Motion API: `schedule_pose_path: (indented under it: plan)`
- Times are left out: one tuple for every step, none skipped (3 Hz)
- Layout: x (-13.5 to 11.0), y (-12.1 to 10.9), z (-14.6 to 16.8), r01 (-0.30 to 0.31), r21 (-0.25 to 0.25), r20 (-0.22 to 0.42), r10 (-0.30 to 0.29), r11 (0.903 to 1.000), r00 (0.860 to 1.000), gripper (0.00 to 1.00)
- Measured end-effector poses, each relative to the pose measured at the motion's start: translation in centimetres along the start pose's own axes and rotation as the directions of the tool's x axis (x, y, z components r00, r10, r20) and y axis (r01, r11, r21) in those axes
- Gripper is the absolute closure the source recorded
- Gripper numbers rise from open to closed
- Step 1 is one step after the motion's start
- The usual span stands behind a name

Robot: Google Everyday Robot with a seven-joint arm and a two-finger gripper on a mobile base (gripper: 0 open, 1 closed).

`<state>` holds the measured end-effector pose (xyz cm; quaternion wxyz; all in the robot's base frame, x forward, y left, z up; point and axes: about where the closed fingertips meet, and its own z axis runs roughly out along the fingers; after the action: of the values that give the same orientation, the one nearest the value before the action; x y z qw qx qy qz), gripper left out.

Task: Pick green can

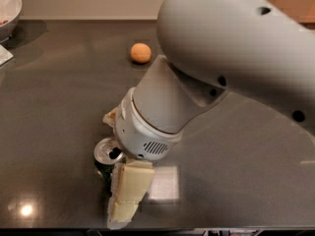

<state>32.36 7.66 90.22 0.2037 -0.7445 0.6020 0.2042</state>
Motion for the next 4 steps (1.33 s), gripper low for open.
schedule_pose_path:
  plan:
    - [0.5, -0.3, 0.7, -0.007, 0.008, -0.003, 0.007, 0.9999, 1.000, 0.17]
    - [1.2, -0.9, 0.9, -0.018, 0.018, -0.008, 0.018, 0.9997, 1.000, 0.41]
    - [1.6, -1.8, 0.2, -0.029, 0.019, -0.016, 0.030, 0.9994, 0.999, 0.64]
    - [1.6, -2.8, -1.6, -0.040, 0.020, -0.022, 0.041, 0.9990, 0.999, 0.87]
